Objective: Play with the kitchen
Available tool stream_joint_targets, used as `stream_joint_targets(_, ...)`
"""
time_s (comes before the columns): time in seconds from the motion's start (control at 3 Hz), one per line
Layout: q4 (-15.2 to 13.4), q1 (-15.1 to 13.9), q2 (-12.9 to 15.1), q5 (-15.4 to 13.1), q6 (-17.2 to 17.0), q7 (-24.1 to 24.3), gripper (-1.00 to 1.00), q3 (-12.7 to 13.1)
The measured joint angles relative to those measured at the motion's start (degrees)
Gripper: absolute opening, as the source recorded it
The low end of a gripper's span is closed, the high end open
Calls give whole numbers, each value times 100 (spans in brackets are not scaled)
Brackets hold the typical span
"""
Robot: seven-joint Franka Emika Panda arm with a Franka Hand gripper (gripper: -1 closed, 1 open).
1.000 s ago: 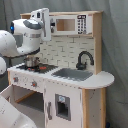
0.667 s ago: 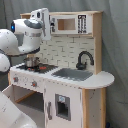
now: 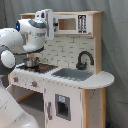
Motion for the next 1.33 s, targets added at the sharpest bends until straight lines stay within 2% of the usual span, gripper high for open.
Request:
stream_joint_targets(0.67, 429, -810, 183, 0, -62, 0, -100, 726)
stream_joint_targets(1.33, 781, -1635, 202, 21, -163, 32, -100, 1443)
